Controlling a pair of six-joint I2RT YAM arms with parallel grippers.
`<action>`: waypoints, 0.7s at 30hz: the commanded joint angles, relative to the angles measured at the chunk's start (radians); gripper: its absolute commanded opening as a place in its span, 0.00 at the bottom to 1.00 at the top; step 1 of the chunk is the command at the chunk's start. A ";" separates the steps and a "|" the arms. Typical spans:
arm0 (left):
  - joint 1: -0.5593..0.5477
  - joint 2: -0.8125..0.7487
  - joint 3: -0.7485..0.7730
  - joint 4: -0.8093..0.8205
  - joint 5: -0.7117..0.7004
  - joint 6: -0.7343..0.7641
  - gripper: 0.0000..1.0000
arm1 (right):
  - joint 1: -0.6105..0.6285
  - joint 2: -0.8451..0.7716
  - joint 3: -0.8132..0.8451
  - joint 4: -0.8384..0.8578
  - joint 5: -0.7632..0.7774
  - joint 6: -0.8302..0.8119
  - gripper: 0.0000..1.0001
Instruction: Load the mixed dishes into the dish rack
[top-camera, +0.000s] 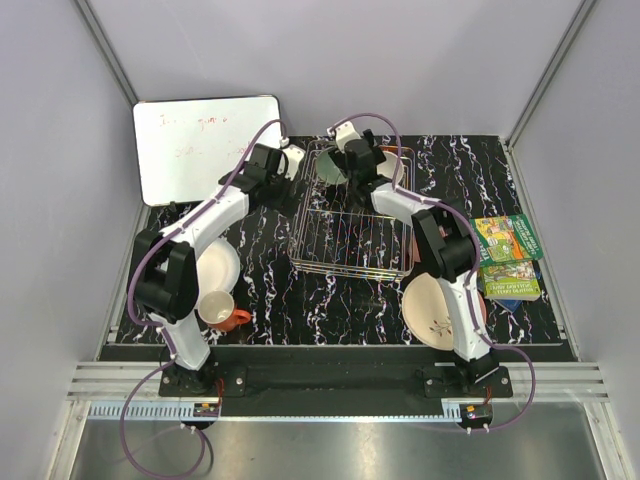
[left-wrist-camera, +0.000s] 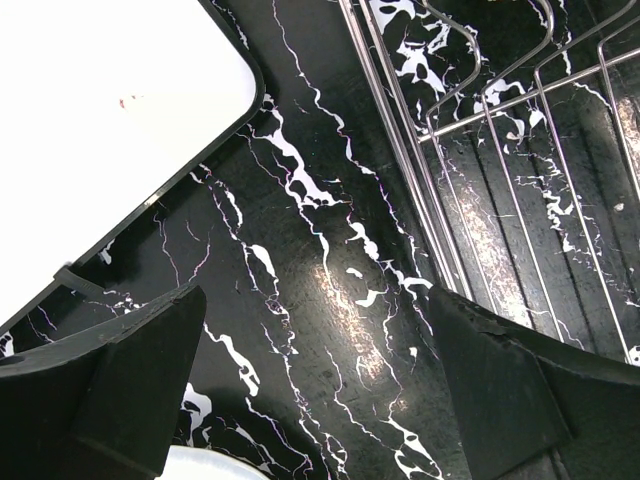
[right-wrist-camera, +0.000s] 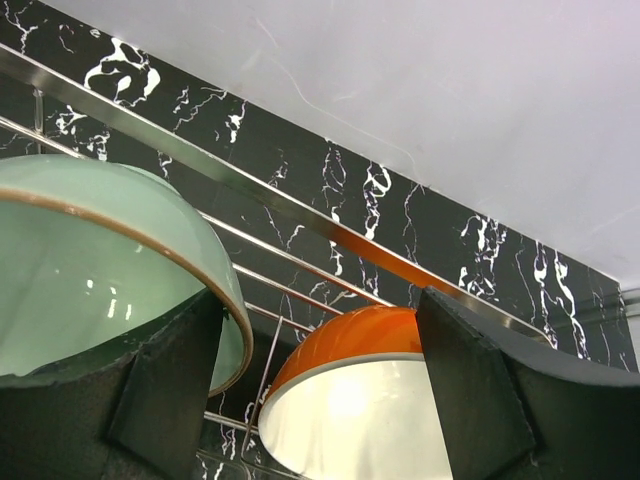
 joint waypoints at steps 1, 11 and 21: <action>-0.007 -0.002 0.008 0.038 -0.017 0.012 0.99 | -0.016 -0.079 -0.040 0.039 0.037 -0.005 0.82; -0.001 -0.034 -0.025 0.044 -0.043 0.030 0.99 | -0.028 -0.188 -0.149 0.077 0.049 -0.048 0.83; 0.001 -0.065 -0.005 0.041 -0.069 0.036 0.99 | -0.031 -0.212 -0.131 0.044 0.020 -0.011 0.84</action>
